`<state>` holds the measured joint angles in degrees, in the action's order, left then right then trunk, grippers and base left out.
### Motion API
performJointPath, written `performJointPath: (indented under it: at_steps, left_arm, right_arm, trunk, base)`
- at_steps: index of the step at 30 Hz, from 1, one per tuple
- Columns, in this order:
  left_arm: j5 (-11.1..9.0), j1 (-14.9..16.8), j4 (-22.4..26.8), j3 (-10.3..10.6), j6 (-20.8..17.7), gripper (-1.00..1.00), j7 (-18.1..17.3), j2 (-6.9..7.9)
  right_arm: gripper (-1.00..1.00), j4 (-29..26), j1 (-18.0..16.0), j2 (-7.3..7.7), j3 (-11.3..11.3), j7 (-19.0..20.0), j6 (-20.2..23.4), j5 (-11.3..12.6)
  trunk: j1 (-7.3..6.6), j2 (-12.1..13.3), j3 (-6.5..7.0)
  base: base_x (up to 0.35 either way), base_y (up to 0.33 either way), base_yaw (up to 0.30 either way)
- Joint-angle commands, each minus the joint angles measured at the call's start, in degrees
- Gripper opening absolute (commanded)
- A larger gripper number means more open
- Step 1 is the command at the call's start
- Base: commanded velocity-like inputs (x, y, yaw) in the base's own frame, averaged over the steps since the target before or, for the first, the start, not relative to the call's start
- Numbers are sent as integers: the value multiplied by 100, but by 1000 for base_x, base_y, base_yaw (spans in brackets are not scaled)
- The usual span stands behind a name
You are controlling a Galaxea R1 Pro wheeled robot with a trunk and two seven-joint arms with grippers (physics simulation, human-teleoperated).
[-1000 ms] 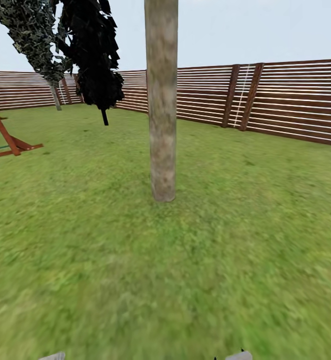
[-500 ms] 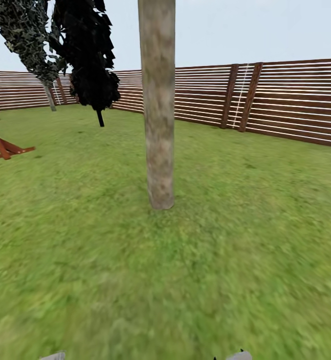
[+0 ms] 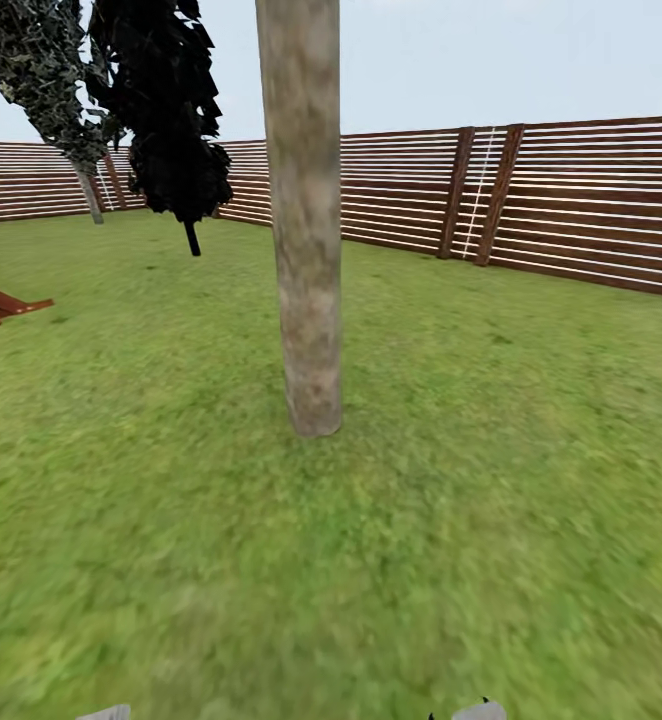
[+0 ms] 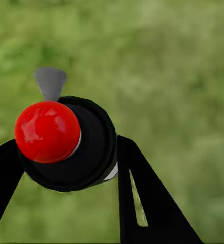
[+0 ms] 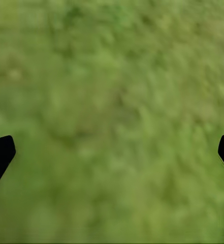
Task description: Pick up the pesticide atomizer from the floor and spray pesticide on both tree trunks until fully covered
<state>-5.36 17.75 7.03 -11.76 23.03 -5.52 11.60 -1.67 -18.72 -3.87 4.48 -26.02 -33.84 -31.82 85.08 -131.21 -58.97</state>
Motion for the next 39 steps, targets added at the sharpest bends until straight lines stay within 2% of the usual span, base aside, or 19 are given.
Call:
performJointPath:
  at_steps: [1, 18, 20, 22, 23, 24, 25, 26, 27, 28, 29, 30, 32, 33, 34, 36, 37, 39]
  left_arm:
    - [-1, 0, 0, -2, 0, -100, -2, 0]
    - [34, 6, 48, 14, -5, -100, -8, 0]
    - [57, 14, 94, 47, -3, -100, -21, 6]
    - [206, 48, 175, 58, 18, -100, -47, 42]
    - [366, 65, 265, 74, 13, -100, -71, 56]
    - [615, 72, 367, 121, -4, -100, -88, 63]
    - [1122, 98, 556, 238, -20, -100, -104, 67]
    - [1522, 118, 709, 304, -34, -100, -151, 61]
    - [2086, 227, 904, 351, -52, -100, -423, 50]
    - [2581, 381, 986, 364, -76, -100, -959, 52]
    - [3183, 640, 1044, 370, -174, -100, -1889, 66]
    - [3483, 857, 1061, 373, -376, -100, -2572, 77]
    - [3947, 1158, 1093, 383, -760, -100, -3847, 92]
    - [4477, 1366, 1176, 377, -847, -100, -4700, 87]
    - [4705, 1453, 1240, 372, -870, -100, -5075, 80]
    - [4897, 1522, 1416, 369, -894, -100, -5538, 73]
    - [4947, 1539, 1510, 375, -903, -100, -5675, 48]
    - [4998, 1545, 1544, 382, -981, -100, -5719, 35]
  right_arm:
    - [100, 1, 0, -3, 0, 0, 0, 2]
    - [100, -19, 0, -42, 14, -6, 12, 15]
    - [100, -293, 0, -37, 17, 3, 22, 11]
    - [100, -982, 0, -32, 13, 13, 49, 10]
    - [100, -1305, 0, -34, 11, 18, 100, 9]
    - [100, -1581, 0, -34, -4, 37, 182, 5]
    - [100, -1861, -11, -35, -79, 333, 311, 2]
    - [100, -1997, -57, -39, -138, 802, 402, 6]
    - [100, -2162, -209, -42, -181, 1681, 576, 8]
    - [100, -2317, -355, -43, -196, 2450, 786, 8]
    - [100, -2558, -494, -49, -211, 3415, 1077, 7]
    - [100, -2739, -575, -58, -252, 4115, 1265, 3]
    - [100, -2964, -906, -127, -586, 5415, 1553, 4]
    - [100, -2999, -1165, -274, -788, 5780, 1848, 8]
    - [100, -3011, -1231, -342, -875, 5863, 1976, 8]
    - [100, -3021, -1283, -394, -992, 6194, 2082, 9]
    - [100, -3021, -1295, -407, -1022, 6451, 2106, 9]
    - [100, -3016, -1299, -407, -1033, 6548, 2115, 9]
  trunk:
    - [0, 0, 0]
    - [0, 0, 0]
    - [0, 0, 0]
    - [0, 0, 0]
    - [0, 0, 0]
    - [0, 0, 0]
    - [0, 0, 0]
    - [0, 0, 0]
    - [0, 0, 0]
    - [0, 0, 0]
    - [0, 0, 0]
    - [0, 0, 0]
    - [0, 0, 0]
    - [0, 0, 0]
    - [0, 0, 0]
    - [0, 0, 0]
    - [0, 0, 0]
    - [0, 0, 0]
  base:
    - [336, -11, 0]
    - [325, -19, 0]
    - [265, 0, 0]
    - [205, 0, 0]
    - [82, 0, 0]
    - [42, 0, 0]
    - [17, 0, 0]
    - [9, 0, 0]
    - [4, 0, 0]
    - [2, 0, 0]
    - [0, 0, 0]
    - [0, 0, 0]
    - [0, 0, 0]
    - [0, 0, 0]
    - [0, 0, 0]
    - [0, 0, 0]
    - [0, 0, 0]
    - [0, 0, 0]
